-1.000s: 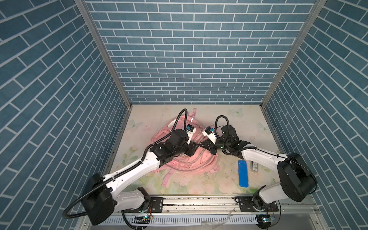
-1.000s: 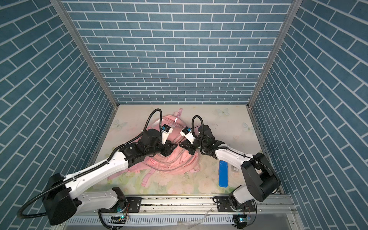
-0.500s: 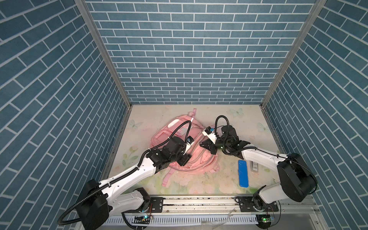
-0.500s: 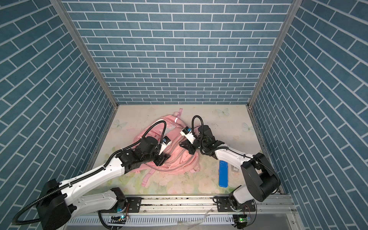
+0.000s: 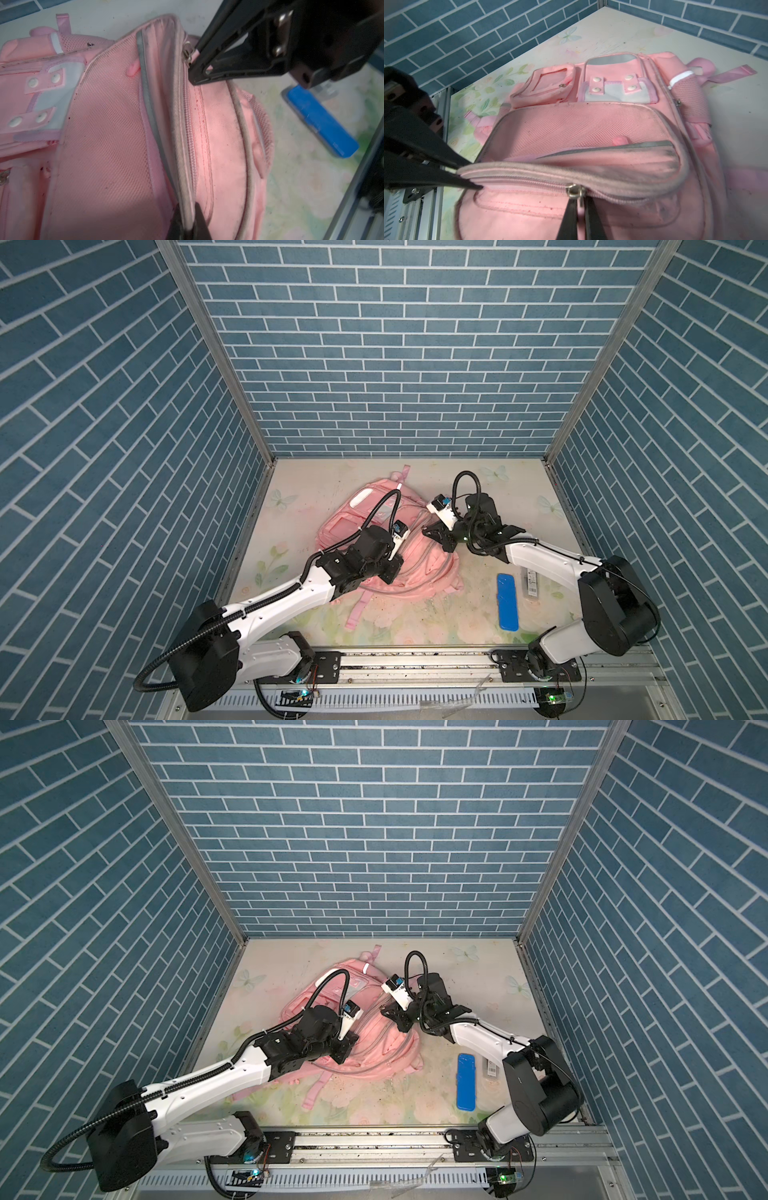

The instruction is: Pack the student bag

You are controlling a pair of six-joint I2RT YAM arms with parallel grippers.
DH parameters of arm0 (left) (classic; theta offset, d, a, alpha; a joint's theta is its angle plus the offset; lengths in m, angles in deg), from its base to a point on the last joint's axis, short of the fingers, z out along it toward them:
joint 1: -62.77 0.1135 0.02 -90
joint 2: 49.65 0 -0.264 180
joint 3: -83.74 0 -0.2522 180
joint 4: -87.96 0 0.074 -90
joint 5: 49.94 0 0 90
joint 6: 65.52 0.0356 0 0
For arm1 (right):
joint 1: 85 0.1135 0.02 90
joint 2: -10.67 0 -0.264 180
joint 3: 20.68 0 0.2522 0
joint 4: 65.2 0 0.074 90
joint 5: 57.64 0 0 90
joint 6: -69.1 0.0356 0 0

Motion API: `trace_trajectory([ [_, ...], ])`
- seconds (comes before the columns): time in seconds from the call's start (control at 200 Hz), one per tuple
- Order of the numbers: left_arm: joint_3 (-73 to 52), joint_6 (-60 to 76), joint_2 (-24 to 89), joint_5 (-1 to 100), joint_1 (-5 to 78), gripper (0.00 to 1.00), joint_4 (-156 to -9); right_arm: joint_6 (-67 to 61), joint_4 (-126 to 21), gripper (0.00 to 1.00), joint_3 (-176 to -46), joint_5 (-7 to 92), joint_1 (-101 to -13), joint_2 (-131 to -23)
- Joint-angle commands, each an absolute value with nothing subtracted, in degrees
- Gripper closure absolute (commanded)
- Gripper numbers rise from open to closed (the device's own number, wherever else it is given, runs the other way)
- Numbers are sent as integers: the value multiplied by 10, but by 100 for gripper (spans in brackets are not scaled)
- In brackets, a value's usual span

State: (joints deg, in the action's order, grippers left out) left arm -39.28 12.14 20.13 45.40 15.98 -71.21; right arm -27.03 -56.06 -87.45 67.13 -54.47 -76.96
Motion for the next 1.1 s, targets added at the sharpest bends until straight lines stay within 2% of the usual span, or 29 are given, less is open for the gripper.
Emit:
trace_trajectory([
  [0.0, -364, 27, 216, 501, 149, 100, -826, -320, -530, 100, -929, 636, -581, -796],
  [0.12, -329, 16, 247, 467, 163, 100, -809, -337, -526, 100, -925, 677, -571, -784],
  [0.39, -334, -10, 257, 472, 178, 100, -862, -305, -629, 100, -798, 749, -522, -714],
  [0.505, -325, -7, 266, 480, 179, 100, -861, -286, -636, 100, -779, 740, -502, -706],
  [0.645, -323, 0, 245, 472, 178, 100, -836, -265, -656, 100, -764, 671, -511, -694],
  [0.685, -326, 1, 229, 459, 178, 79, -823, -261, -663, 100, -762, 667, -517, -692],
  [0.715, -328, 3, 215, 447, 178, 67, -813, -257, -671, 100, -760, 665, -522, -691],
  [0.8, -337, -6, 175, 396, 178, 50, -784, -262, -686, 100, -753, 658, -525, -690],
  [0.925, -316, -12, 158, 366, 181, 41, -773, -282, -718, 100, -727, 626, -514, -693],
  [1.095, -181, 20, 278, 407, 187, 40, -679, -297, -823, 100, -660, 579, -489, -664],
])
